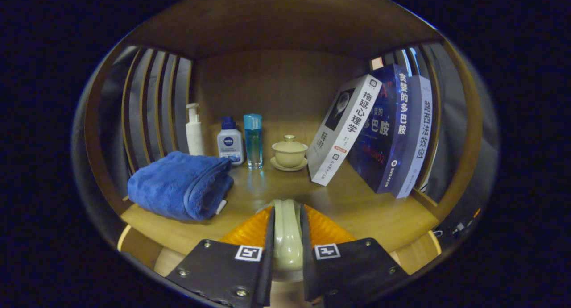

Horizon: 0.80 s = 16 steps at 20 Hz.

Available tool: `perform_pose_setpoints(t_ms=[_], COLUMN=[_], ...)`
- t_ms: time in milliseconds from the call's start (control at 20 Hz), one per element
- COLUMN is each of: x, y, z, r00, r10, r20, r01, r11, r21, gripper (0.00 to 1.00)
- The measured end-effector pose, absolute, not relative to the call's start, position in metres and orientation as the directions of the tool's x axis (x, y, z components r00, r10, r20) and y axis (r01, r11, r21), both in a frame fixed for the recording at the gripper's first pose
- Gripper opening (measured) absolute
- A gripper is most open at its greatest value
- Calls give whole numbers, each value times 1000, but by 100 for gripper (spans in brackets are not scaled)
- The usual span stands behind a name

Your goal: Pull open the drawer, take out the items inside it, and place them on the countertop above the cabinet.

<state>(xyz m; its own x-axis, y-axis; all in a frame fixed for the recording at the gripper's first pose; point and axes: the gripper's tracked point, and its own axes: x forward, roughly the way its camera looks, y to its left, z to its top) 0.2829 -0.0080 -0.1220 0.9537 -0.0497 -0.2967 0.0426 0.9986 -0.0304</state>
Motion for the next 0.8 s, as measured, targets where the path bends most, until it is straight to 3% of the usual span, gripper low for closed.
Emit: perform_pose_setpoints(t_ms=[650, 750, 800], x=[354, 353, 350], y=[-29, -32, -33], z=[-120, -119, -116], r00=[947, 943, 942], r10=[-170, -175, -175], r20=[-271, -284, -287], r01=[170, 179, 182], r11=[985, 984, 983], r21=[-26, -11, -3], gripper=[28, 34, 51])
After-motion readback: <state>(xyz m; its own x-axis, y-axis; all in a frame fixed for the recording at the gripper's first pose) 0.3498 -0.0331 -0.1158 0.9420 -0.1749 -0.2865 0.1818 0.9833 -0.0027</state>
